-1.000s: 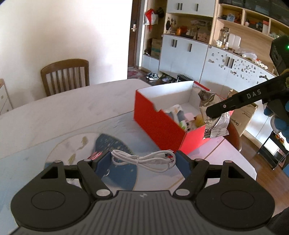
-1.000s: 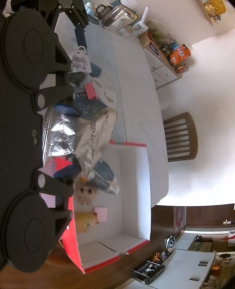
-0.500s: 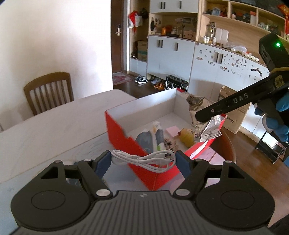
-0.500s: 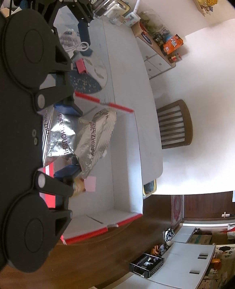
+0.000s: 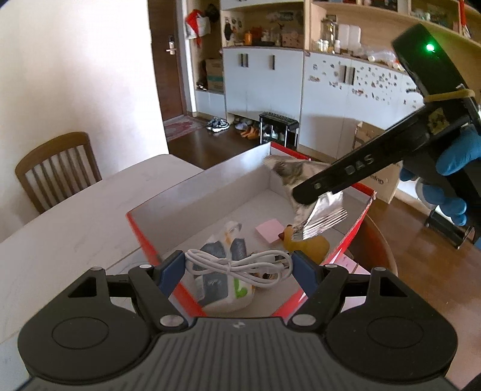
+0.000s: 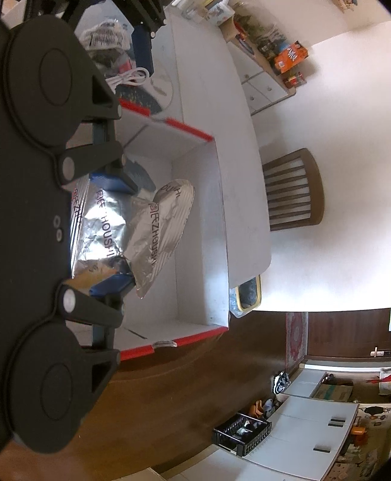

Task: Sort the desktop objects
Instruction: 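Carry the foil bag and white cable into the red box with both tools, then open both tools to release foil bag and cable inside the box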

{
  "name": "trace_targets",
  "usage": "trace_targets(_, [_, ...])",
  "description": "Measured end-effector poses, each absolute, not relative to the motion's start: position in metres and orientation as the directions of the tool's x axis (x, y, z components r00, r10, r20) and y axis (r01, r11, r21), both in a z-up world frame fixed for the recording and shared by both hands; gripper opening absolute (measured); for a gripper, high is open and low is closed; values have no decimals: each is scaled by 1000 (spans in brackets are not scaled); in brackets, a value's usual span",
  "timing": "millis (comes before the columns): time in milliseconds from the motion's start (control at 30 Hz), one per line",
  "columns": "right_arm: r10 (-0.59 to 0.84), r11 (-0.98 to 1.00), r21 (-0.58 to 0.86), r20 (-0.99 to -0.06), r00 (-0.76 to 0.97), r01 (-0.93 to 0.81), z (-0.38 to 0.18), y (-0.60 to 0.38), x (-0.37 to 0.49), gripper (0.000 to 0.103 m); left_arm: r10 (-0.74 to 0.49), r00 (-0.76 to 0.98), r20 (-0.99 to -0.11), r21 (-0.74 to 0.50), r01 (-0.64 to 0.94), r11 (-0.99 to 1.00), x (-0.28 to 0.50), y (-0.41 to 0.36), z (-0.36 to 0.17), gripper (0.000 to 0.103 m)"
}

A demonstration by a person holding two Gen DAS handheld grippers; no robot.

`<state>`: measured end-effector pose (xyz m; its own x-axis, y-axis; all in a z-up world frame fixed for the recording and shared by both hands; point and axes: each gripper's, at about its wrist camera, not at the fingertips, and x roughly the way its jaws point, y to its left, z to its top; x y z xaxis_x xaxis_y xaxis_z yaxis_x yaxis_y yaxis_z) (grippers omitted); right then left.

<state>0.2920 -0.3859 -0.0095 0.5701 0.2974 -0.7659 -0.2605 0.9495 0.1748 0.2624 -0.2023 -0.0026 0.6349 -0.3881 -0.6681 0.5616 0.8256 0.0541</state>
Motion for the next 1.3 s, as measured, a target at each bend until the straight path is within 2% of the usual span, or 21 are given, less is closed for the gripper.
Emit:
trace_targets(300, [254, 955, 119, -803, 539, -273, -35, -387, 321, 57, -355, 605, -713, 104, 592, 799, 286, -241, -20, 77])
trace_targets(1033, [226, 941, 79, -871, 435, -330, -84, -368, 365, 57, -295, 500, -814, 72, 591, 804, 316, -265, -52, 77])
trace_targets(1200, [228, 938, 79, -875, 426, -339, -87, -369, 368, 58, -291, 482, -826, 48, 575, 817, 321, -264, -54, 77])
trace_targets(1300, [232, 939, 85, -871, 433, -332, -86, -372, 369, 63, -288, 473, -833, 31, 559, 829, 324, -260, -56, 77])
